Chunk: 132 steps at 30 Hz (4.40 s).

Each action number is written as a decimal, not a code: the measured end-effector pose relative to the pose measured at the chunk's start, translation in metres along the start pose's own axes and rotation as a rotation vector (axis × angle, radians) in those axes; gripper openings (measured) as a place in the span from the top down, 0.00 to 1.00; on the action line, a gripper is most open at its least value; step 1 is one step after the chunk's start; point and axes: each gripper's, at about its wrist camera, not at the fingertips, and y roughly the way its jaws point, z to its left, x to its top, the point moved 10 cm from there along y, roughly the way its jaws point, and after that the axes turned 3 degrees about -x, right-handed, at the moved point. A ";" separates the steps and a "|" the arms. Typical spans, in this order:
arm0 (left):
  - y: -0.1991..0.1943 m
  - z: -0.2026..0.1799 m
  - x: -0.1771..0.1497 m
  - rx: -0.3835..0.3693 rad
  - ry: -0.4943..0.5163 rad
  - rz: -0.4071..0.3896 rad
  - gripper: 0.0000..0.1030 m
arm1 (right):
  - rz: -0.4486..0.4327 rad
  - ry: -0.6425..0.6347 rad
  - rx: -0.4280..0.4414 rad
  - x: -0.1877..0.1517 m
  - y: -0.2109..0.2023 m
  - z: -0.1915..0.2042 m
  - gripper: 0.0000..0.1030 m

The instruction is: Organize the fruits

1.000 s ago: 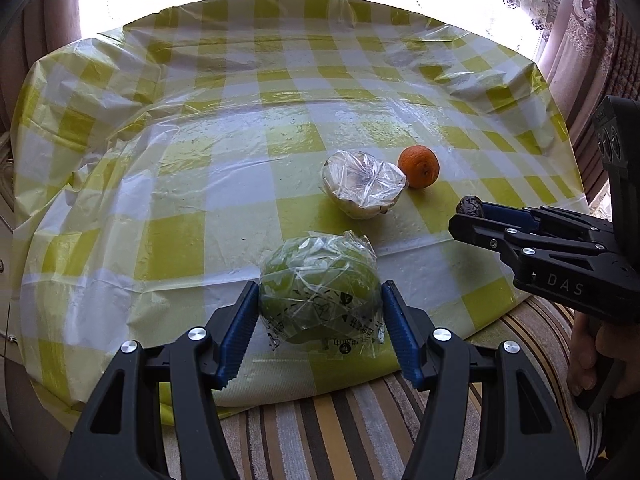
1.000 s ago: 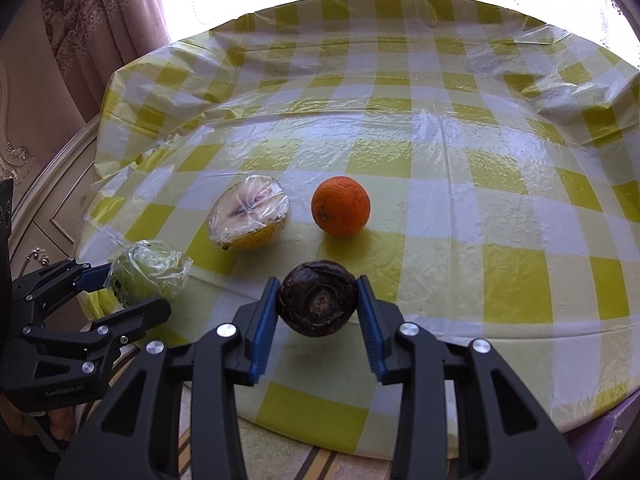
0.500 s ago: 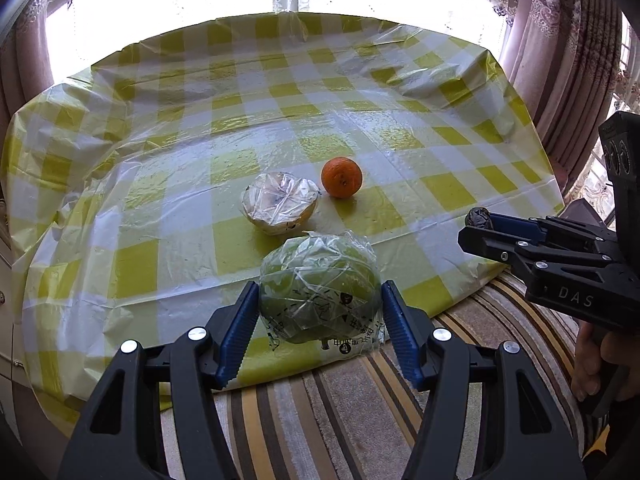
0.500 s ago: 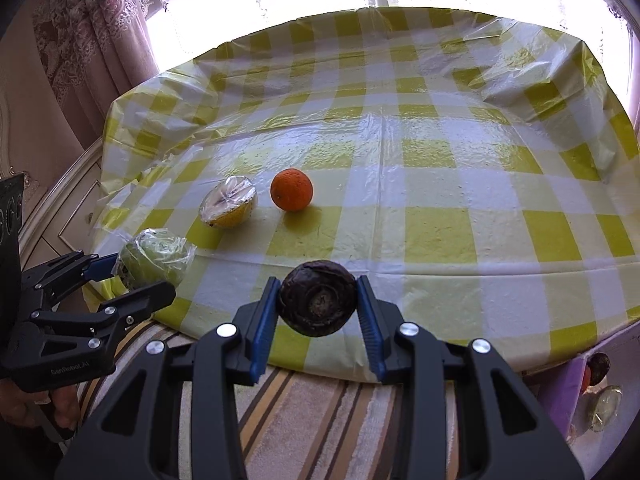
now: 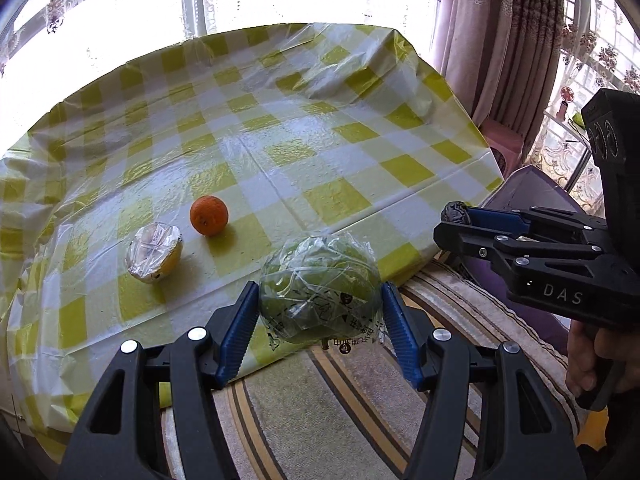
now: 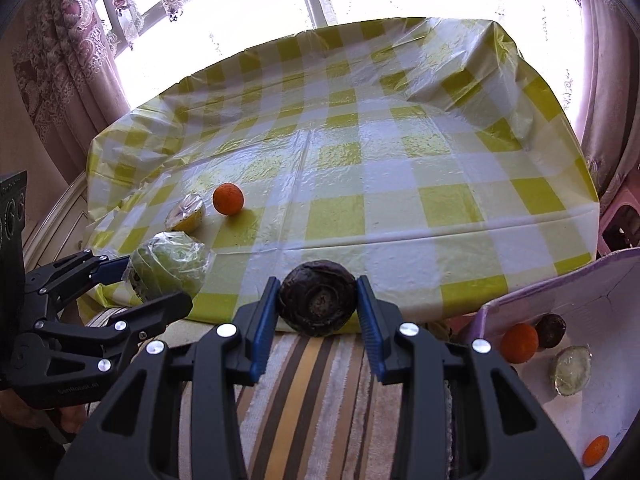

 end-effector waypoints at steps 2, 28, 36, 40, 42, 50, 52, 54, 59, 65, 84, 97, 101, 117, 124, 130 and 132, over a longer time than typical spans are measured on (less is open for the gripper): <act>0.004 -0.014 0.004 -0.014 0.025 0.002 0.42 | -0.006 0.020 -0.017 -0.002 -0.007 -0.014 0.62; 0.080 -0.225 0.011 -0.289 0.340 0.118 0.42 | 0.091 0.230 -0.438 -0.089 -0.064 -0.232 0.62; 0.113 -0.279 -0.012 -0.359 0.473 0.229 0.42 | 0.161 0.234 -0.493 -0.112 -0.065 -0.258 0.62; 0.128 -0.295 -0.021 -0.374 0.523 0.282 0.42 | 0.186 0.217 -0.540 -0.118 -0.063 -0.266 0.62; 0.134 -0.301 -0.025 -0.380 0.548 0.304 0.42 | 0.198 0.209 -0.555 -0.121 -0.061 -0.269 0.62; 0.157 -0.308 -0.032 -0.386 0.571 0.362 0.42 | 0.226 0.213 -0.570 -0.130 -0.055 -0.276 0.62; 0.159 -0.308 -0.033 -0.382 0.583 0.364 0.42 | 0.234 0.211 -0.565 -0.132 -0.053 -0.276 0.61; 0.159 -0.309 -0.034 -0.390 0.586 0.369 0.42 | 0.234 0.214 -0.565 -0.133 -0.052 -0.276 0.61; 0.160 -0.309 -0.032 -0.378 0.583 0.366 0.42 | 0.229 0.218 -0.568 -0.132 -0.053 -0.277 0.58; 0.157 -0.308 -0.029 -0.378 0.565 0.352 0.41 | 0.224 0.220 -0.570 -0.131 -0.054 -0.278 0.50; 0.132 -0.289 -0.004 -0.360 0.489 0.239 0.33 | 0.184 0.202 -0.602 -0.118 -0.072 -0.275 0.35; 0.109 -0.236 0.019 -0.301 0.385 0.146 0.30 | 0.114 0.155 -0.571 -0.087 -0.080 -0.243 0.29; 0.103 -0.221 0.023 -0.276 0.372 0.121 0.30 | 0.101 0.137 -0.544 -0.078 -0.077 -0.227 0.29; 0.074 -0.134 0.037 -0.220 0.204 0.033 0.27 | 0.082 0.039 -0.447 -0.049 -0.050 -0.155 0.29; 0.059 -0.079 0.047 -0.156 0.112 -0.018 0.27 | 0.055 0.008 -0.404 -0.032 -0.038 -0.125 0.29; 0.046 -0.025 0.051 -0.091 0.027 -0.056 0.27 | 0.019 -0.002 -0.353 -0.016 -0.027 -0.096 0.29; 0.043 -0.007 0.052 -0.062 -0.002 -0.067 0.25 | 0.004 -0.002 -0.334 -0.010 -0.023 -0.085 0.29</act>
